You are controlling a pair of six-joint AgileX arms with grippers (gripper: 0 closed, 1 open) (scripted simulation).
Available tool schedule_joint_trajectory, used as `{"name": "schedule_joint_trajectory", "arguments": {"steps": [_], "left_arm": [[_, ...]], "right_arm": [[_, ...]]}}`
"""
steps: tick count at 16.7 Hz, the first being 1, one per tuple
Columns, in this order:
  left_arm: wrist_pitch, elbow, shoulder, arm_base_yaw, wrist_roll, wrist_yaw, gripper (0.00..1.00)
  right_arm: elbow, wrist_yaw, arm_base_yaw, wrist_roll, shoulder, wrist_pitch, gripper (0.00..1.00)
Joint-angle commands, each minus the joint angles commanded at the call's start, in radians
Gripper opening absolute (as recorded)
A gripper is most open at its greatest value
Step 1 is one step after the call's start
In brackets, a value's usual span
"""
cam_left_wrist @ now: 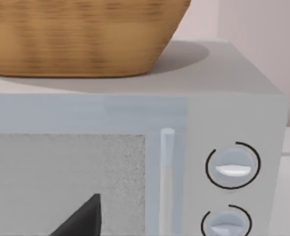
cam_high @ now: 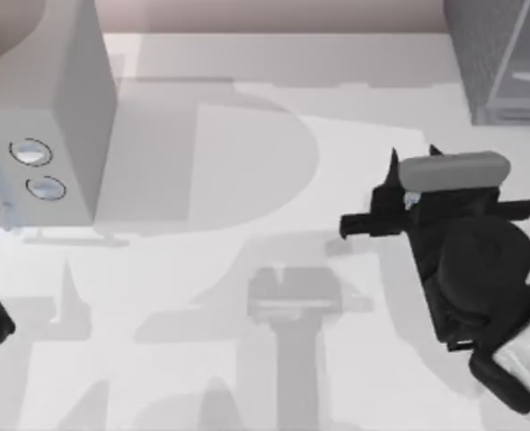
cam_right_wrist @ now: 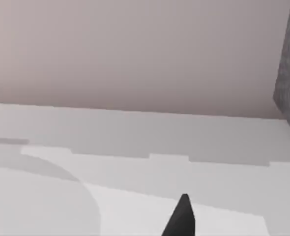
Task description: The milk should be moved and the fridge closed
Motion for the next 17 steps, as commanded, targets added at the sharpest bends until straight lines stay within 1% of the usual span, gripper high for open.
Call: {"name": "schedule_joint_trajectory", "arguments": {"steps": [4, 6, 8, 11, 17], "left_arm": [[0.000, 0.000, 0.000, 0.000, 0.000, 0.000, 1.00], [0.000, 0.000, 0.000, 0.000, 0.000, 0.000, 1.00], [0.000, 0.000, 0.000, 0.000, 0.000, 0.000, 1.00], [0.000, 0.000, 0.000, 0.000, 0.000, 0.000, 1.00], [0.000, 0.000, 0.000, 0.000, 0.000, 0.000, 1.00]], "right_arm": [[-0.060, -0.291, -0.351, -0.005, -0.198, -0.121, 0.00], [-0.082, -0.415, -0.487, -0.007, -0.288, -0.170, 0.00], [-0.098, -0.508, -0.583, -0.009, -0.361, -0.208, 0.00], [-0.109, -0.571, -0.647, -0.011, -0.416, -0.235, 0.00], [-0.094, -0.573, -0.649, -0.008, -0.400, -0.238, 0.00]]}}
